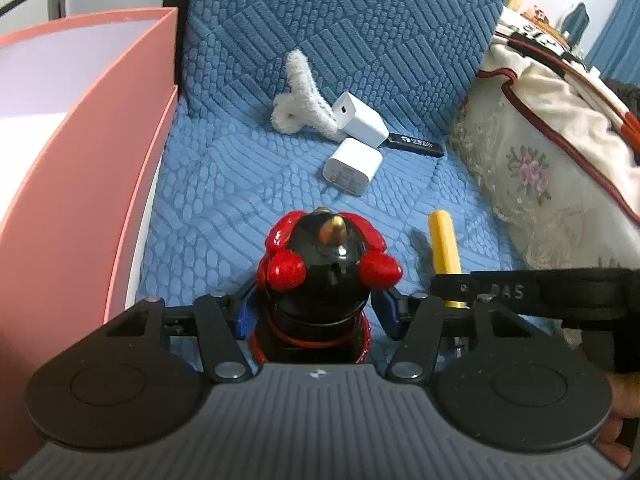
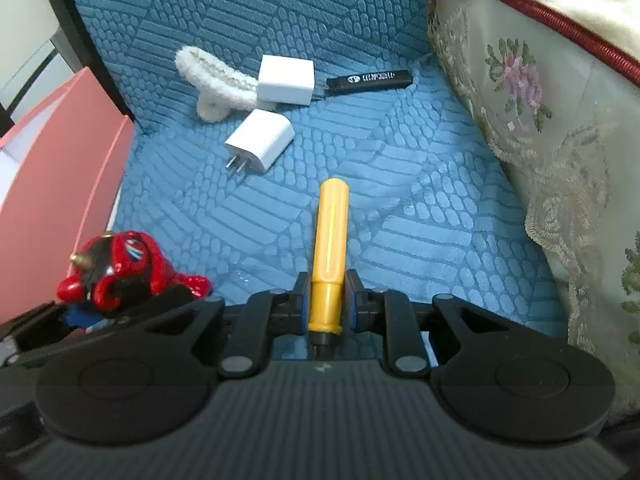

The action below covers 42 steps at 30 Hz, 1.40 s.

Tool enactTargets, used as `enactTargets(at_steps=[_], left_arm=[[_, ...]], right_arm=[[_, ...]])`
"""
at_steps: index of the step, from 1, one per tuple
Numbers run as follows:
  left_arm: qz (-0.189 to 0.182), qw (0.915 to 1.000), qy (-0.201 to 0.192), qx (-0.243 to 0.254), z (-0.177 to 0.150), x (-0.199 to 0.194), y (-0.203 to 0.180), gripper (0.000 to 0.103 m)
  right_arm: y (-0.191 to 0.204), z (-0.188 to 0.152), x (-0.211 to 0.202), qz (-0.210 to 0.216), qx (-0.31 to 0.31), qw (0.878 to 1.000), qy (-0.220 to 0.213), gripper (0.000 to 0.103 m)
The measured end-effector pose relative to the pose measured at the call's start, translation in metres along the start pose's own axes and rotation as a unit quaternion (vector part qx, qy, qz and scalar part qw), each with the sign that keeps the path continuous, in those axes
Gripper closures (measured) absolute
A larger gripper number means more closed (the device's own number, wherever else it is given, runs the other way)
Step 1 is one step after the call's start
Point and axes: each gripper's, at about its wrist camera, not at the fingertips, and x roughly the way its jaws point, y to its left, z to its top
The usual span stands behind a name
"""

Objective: Organize rigid objects
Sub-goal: 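Lift the red figure with the left gripper while the right gripper lifts the screwdriver, then carry both held objects over the pink box and open both grippers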

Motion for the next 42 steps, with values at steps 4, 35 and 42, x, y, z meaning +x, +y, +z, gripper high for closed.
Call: enactTargets(at_steps=[4,35,42], left_arm=[[-0.014,0.9999,0.000,-0.003,0.004,-0.010,0.001,0.040],[-0.057,0.9963,-0.064,-0.008,0.092,-0.153,0.042,0.040],[-0.043,0.9942,-0.098,-0.015,0.125,-0.197,0.073,0.040]], right_arm=[[-0.003,0.001,-0.017,0.014,0.000,1.000,-0.017,0.082],[0.085,0.053,-0.144,0.073,-0.079,0.988,-0.109,0.082],[0.132,0.074,-0.166,0.107,-0.104,0.981,-0.127,0.082]])
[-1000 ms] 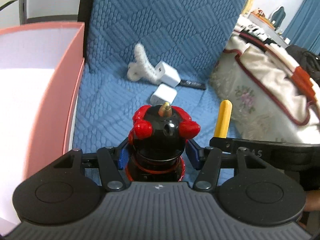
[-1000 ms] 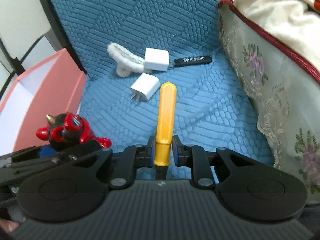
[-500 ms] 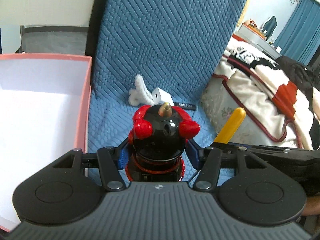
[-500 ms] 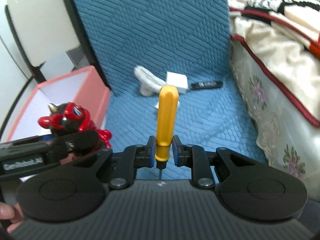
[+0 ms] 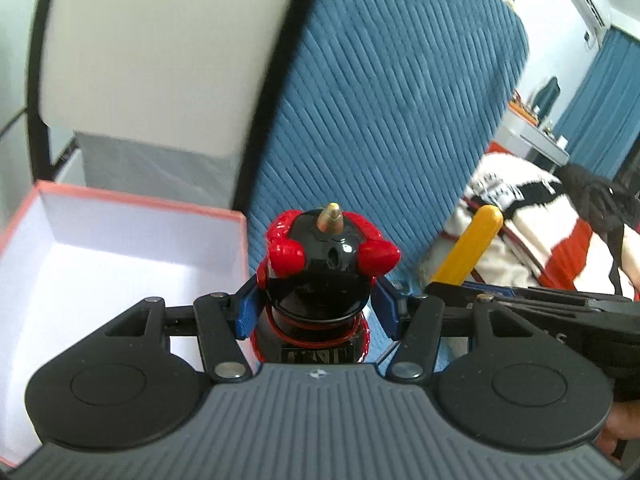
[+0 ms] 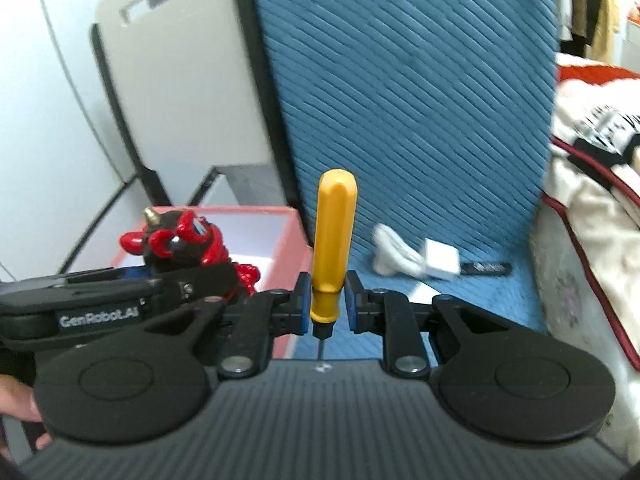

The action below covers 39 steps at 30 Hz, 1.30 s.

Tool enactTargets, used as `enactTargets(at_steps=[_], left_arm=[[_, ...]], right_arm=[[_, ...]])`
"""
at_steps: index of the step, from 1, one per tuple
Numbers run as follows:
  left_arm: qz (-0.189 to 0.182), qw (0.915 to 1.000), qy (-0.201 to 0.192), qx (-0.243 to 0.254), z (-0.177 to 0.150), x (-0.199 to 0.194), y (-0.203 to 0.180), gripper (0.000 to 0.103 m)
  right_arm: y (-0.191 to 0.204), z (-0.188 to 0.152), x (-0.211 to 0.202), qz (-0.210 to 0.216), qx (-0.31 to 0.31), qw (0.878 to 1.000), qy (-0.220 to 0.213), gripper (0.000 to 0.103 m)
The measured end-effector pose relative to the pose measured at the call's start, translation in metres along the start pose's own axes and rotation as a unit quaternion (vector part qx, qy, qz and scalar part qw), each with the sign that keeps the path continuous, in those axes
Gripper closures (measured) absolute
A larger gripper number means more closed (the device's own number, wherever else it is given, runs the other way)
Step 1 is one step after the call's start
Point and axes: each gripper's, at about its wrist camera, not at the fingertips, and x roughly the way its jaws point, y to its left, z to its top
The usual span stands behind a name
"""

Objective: Organize rigid objects
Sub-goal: 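Carry both held objects over the pink box and open both grippers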

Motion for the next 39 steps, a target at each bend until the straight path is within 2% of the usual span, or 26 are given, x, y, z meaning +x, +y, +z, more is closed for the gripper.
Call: enactTargets(at_steps=[5,11,14,17,20,29,34,39], left_arm=[[0.034,0.9992,-0.014,-0.015,0.018,-0.024,0.039,0.040],[0.065,0.9969,-0.027,-0.035,0.025,-0.047,0.083,0.040],[0.075,0.9959,-0.024,-0.046,0.020,-0.049,0.103,0.040],[0.084,0.9948,-0.012,-0.056,0.009,-0.045,0.120,0.040],[0.090,0.9935,0.005,-0.070,-0.002,-0.033,0.139,0.040],[0.108,0.9872,0.057,-0.102,-0.039,0.007,0.190,0.040],[0.111,0.9843,0.079,-0.113,-0.056,0.019,0.209,0.040],[0.111,0.9833,0.088,-0.115,-0.061,0.028,0.222,0.040]], right_arm=[[0.036,0.018,0.007,0.034,-0.010,0.999,-0.005,0.082],[0.078,0.027,0.024,0.067,-0.029,0.997,0.002,0.082],[0.096,0.023,0.043,0.079,-0.034,0.996,0.020,0.082],[0.107,0.009,0.070,0.084,-0.031,0.994,0.058,0.082],[0.114,-0.003,0.099,0.083,-0.030,0.992,0.095,0.081],[0.128,-0.042,0.162,0.056,-0.027,0.985,0.159,0.081],[0.131,-0.061,0.185,0.045,-0.024,0.982,0.181,0.081],[0.128,-0.059,0.186,0.040,-0.019,0.982,0.184,0.080]])
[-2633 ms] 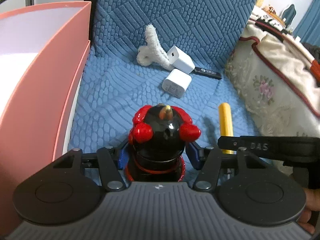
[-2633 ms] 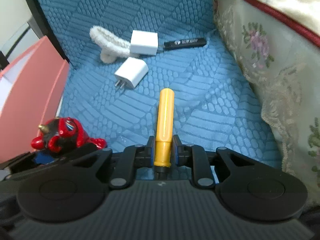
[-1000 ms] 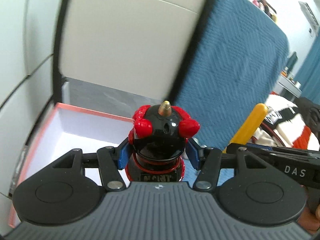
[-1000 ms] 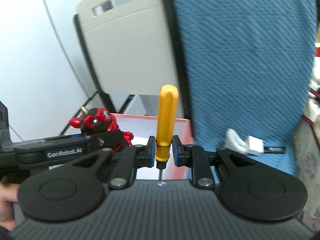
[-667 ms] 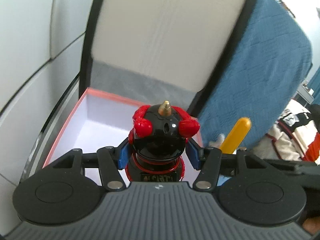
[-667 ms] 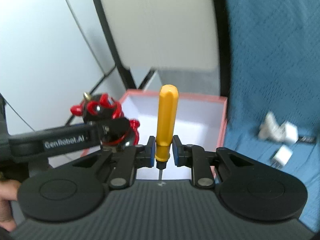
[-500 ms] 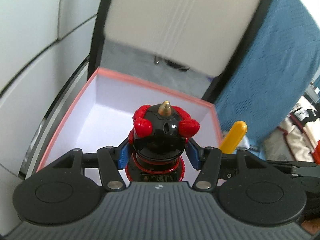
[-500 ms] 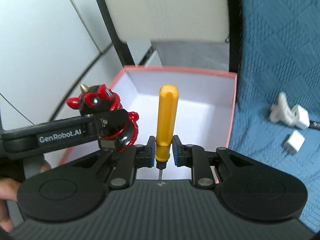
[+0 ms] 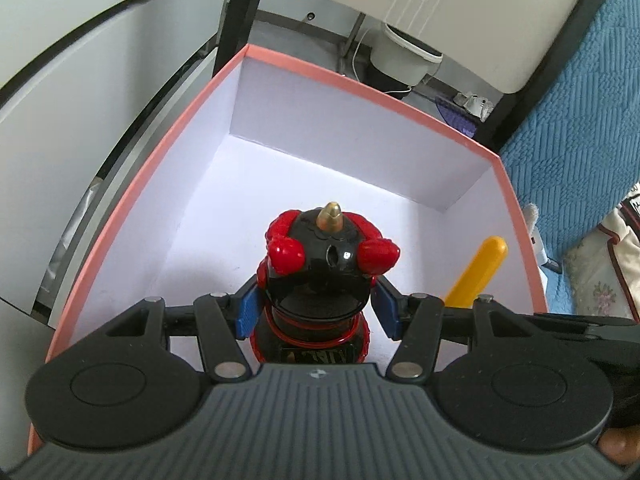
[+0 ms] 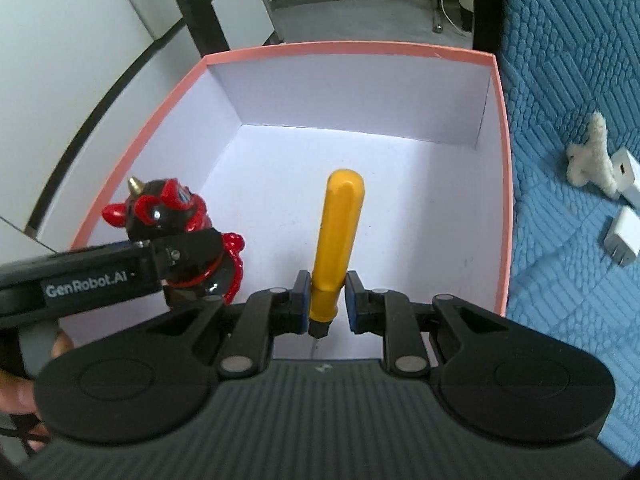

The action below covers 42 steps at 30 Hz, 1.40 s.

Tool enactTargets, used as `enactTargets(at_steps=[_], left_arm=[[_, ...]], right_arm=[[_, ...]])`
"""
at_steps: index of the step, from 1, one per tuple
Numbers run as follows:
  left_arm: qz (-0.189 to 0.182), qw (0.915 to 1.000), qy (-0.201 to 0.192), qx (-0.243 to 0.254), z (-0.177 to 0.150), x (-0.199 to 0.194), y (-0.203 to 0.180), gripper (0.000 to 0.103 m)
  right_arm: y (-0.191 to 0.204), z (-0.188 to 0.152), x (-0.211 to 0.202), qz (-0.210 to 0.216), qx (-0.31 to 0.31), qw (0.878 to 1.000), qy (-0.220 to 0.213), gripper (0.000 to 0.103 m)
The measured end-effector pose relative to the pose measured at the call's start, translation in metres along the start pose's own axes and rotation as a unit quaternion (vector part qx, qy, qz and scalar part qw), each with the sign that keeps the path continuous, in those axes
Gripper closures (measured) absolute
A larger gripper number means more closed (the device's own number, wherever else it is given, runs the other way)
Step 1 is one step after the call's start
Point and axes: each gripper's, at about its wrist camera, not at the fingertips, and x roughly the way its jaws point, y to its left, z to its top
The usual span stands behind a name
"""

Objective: Organize rigid objects
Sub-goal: 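Carry both held objects over the pink box and open both grippers, then withdraw both grippers from the box back toward the chair seat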

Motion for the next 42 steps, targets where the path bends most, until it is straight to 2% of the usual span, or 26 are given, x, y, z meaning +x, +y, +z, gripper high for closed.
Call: enactTargets(at_steps=[3,9,19,30,34,42], left_arm=[[-0.003,1.0000,0.002,-0.001,0.001,0.001,0.000,0.039],[0.000,0.9999,-0.012,0.003,0.003,-0.009,-0.009,0.038],[-0.020,0.9972,-0.069,0.019,0.002,-0.065,-0.051,0.038],[-0.062,0.9903,-0.110,0.058,-0.016,-0.105,-0.121,0.038],[-0.071,0.9883,-0.114,0.072,-0.027,-0.108,-0.143,0.037],[-0.080,0.9876,-0.103,0.087,-0.052,-0.098,-0.182,0.037]], right_arm=[[0.002,0.002,-0.002,-0.003,-0.003,1.000,-0.003,0.079],[0.002,0.005,-0.019,0.025,0.009,0.999,-0.020,0.076],[-0.007,0.003,-0.095,0.040,-0.006,0.993,-0.110,0.076],[-0.046,-0.017,-0.171,0.001,-0.008,0.982,-0.190,0.076],[-0.057,-0.028,-0.188,-0.016,-0.014,0.978,-0.206,0.076],[-0.096,-0.055,-0.201,-0.018,0.013,0.975,-0.222,0.076]])
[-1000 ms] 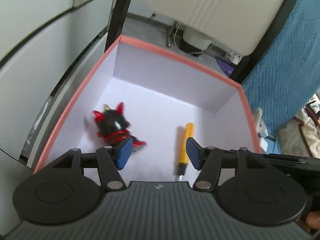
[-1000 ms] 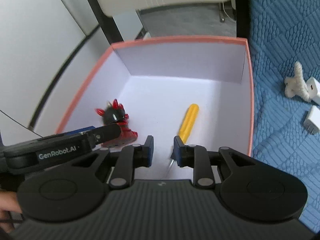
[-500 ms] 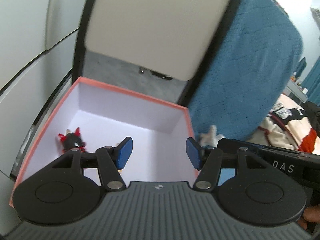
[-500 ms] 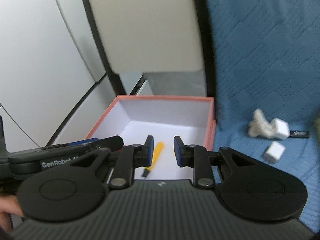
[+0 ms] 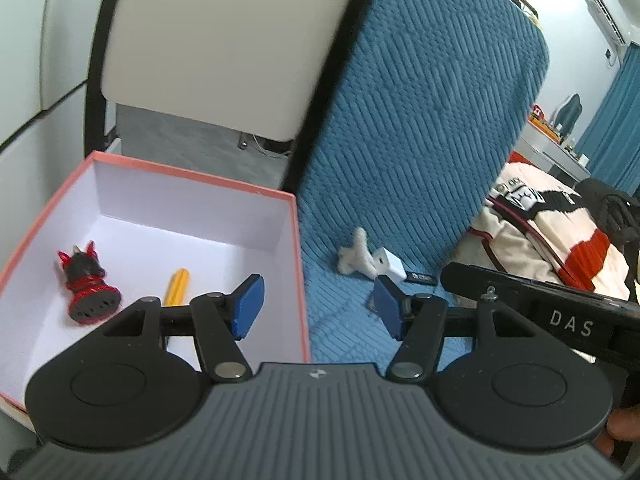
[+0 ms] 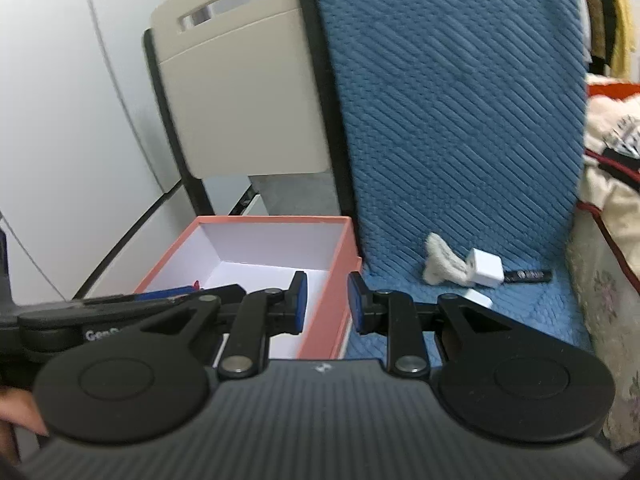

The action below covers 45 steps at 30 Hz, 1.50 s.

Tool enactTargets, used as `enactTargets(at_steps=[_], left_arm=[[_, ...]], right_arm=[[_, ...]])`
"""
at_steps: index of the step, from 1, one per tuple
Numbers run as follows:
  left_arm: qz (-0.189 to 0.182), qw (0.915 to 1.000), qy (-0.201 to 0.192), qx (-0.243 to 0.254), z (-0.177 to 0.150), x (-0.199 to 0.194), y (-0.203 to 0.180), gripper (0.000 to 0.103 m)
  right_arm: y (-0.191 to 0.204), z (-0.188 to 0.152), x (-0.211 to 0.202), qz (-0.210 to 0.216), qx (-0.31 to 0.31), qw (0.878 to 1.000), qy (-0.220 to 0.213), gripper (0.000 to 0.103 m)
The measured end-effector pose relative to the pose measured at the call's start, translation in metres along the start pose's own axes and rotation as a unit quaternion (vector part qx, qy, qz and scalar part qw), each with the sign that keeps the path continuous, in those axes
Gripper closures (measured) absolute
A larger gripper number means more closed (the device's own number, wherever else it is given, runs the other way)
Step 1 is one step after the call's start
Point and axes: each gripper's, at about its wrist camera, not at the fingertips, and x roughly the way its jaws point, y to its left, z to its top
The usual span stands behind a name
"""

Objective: Organize rigid objects
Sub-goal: 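Withdraw both grippers from the box back toward the chair seat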

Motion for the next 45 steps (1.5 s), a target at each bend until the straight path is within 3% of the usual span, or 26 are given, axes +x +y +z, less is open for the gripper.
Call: enactTargets(at_steps=[11,29,36,45], left_arm=[[0.009,0.9999,0.002,0.013,-0.035,0.018,-0.040,0.037],[-0.011,0.9991,0.030,0.027,-0.089,0.065,-0.087,0.037],[-0.015,0.9983,0.036,0.043,-0.095,0.097,-0.090,0.037],[-0.013,0.9965,0.042,0.072,-0.086,0.146,-0.096,0.037]], right_arm=[[-0.047,-0.031,-0.018,-0.027,-0.015,1.000,0.002,0.076],[-0.119,-0.087,-0.031,-0.086,-0.011,0.996,0.006,0.076],[-0.136,-0.085,-0.020,-0.092,0.025,0.995,-0.007,0.075],[-0.163,-0.073,0.007,-0.059,0.088,0.994,-0.013,0.073]])
